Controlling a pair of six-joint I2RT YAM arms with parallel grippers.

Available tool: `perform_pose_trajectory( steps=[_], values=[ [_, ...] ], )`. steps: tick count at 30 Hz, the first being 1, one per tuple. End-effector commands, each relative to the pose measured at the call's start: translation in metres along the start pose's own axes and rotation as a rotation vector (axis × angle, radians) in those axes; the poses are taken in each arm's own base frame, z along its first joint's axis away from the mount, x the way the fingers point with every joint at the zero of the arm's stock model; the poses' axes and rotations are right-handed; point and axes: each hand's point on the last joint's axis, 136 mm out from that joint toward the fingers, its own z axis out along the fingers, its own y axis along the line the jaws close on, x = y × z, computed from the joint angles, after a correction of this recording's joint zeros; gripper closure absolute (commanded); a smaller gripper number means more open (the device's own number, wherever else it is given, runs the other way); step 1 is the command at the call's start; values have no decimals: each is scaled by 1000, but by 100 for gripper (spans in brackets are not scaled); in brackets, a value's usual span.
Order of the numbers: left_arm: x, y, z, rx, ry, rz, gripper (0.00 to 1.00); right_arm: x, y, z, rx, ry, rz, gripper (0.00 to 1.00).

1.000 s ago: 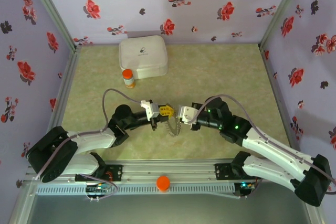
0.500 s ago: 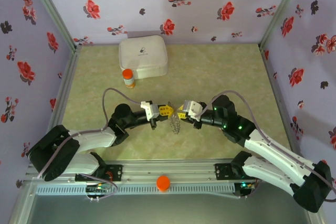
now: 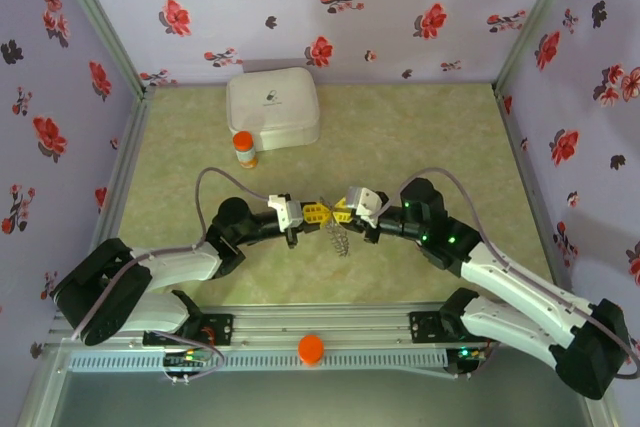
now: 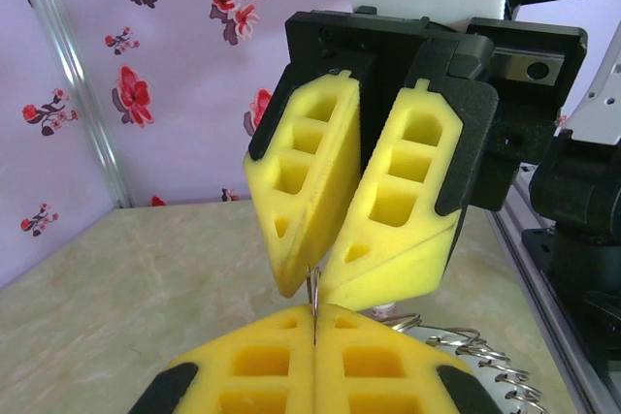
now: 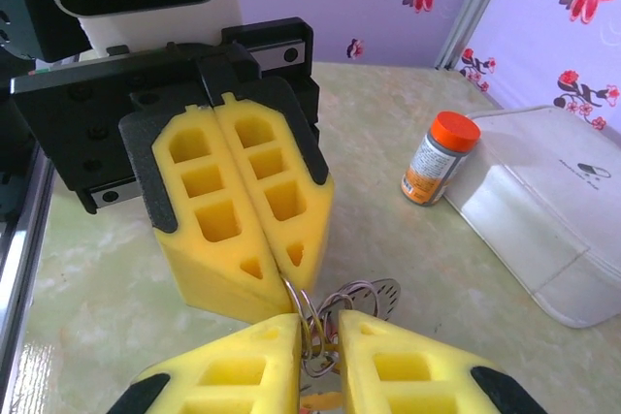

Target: Put the keys on the keyring

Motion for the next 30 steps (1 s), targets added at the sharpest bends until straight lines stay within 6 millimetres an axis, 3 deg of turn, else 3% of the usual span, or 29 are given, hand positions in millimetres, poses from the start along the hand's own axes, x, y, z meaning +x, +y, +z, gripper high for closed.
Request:
perform_pose_trajectory(
  steps=[1, 5, 9, 10, 11, 14, 21, 24, 28, 30],
  values=[
    [-22, -2, -3, 11, -73, 61, 100, -8, 2, 0, -30, -20, 13, 81],
    [-22, -3, -3, 17, -74, 50, 100, -6, 2, 3, -40, -2, 7, 80],
    [-20, -4, -6, 11, -66, 55, 100, -9, 4, 2, -60, 4, -9, 99],
    [-18, -2, -6, -3, -60, 53, 98, -9, 4, 2, -62, 6, -11, 100],
    [-16, 3, -7, -35, -52, 42, 81, -9, 4, 1, -63, 9, -15, 100],
    [-1, 16, -7, -104, 41, 14, 71, -4, 5, 1, -75, 57, -33, 100],
    [42, 12, -15, -60, 381, 46, 73, 14, 5, 5, -100, 294, -139, 100],
    [42, 11, -16, -51, 390, 59, 73, 18, 7, 9, -130, 380, -181, 100],
    [33, 9, -11, -33, 340, 63, 74, 12, 5, 13, -130, 372, -218, 100],
    [31, 9, -8, -20, 331, 68, 85, 9, 7, 15, -139, 361, -222, 100]
  ],
)
